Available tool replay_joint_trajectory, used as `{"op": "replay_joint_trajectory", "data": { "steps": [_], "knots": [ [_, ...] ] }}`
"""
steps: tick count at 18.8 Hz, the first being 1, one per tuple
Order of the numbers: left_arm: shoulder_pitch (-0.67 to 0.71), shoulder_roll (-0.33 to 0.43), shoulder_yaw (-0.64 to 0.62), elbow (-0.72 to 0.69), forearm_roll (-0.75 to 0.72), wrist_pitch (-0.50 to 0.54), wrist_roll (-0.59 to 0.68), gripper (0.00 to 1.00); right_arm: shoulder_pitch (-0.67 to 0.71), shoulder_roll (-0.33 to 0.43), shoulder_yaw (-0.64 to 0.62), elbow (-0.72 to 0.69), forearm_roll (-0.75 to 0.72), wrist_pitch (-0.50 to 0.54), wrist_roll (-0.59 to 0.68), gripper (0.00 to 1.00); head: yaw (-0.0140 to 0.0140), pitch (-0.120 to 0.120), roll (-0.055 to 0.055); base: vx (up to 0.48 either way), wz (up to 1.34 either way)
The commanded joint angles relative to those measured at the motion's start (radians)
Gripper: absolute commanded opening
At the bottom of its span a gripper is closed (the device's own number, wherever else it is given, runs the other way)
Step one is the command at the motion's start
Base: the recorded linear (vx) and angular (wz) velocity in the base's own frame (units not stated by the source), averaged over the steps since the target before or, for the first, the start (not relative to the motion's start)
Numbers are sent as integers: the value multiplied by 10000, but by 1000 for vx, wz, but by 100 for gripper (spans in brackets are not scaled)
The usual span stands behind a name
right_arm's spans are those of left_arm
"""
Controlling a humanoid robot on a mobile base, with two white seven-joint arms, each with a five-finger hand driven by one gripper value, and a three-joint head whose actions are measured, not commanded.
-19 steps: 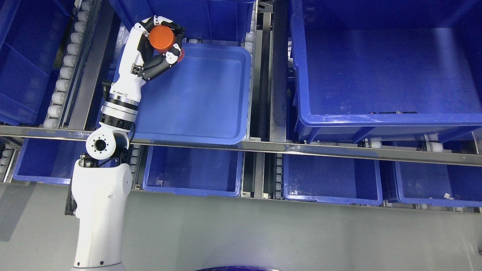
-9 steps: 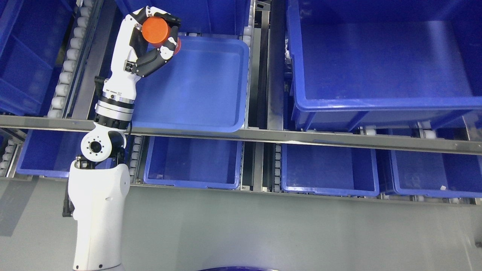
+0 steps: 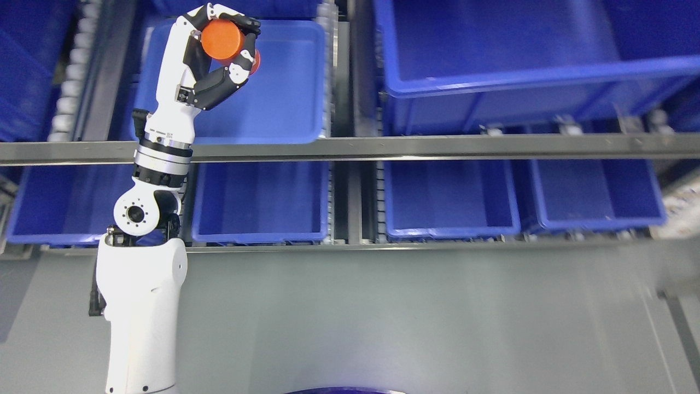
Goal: Grab orange capacitor from left shelf to right desk
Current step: 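Hold the capacitor raised in the left hand while turning to the steel table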
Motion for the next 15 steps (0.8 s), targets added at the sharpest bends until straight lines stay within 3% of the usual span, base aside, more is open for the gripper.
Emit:
{"op": "replay_joint_trajectory", "data": {
  "steps": [1,9,15],
  "knots": [
    [3,164,67,-223,34,-121,89,1,139,-175,-107,-337,0,26,-5,100,0,0,0,-180,-584],
    [-257,164,1033,-223,50,-704,120,1,139,-175,-107,-337,0,26,-5,100,0,0,0,-167,-972],
    [-273,164,1172,-223,34,-766,166,1,139,-175,-107,-337,0,41,-5,100,0,1,0,58,-1003]
  ]
}}
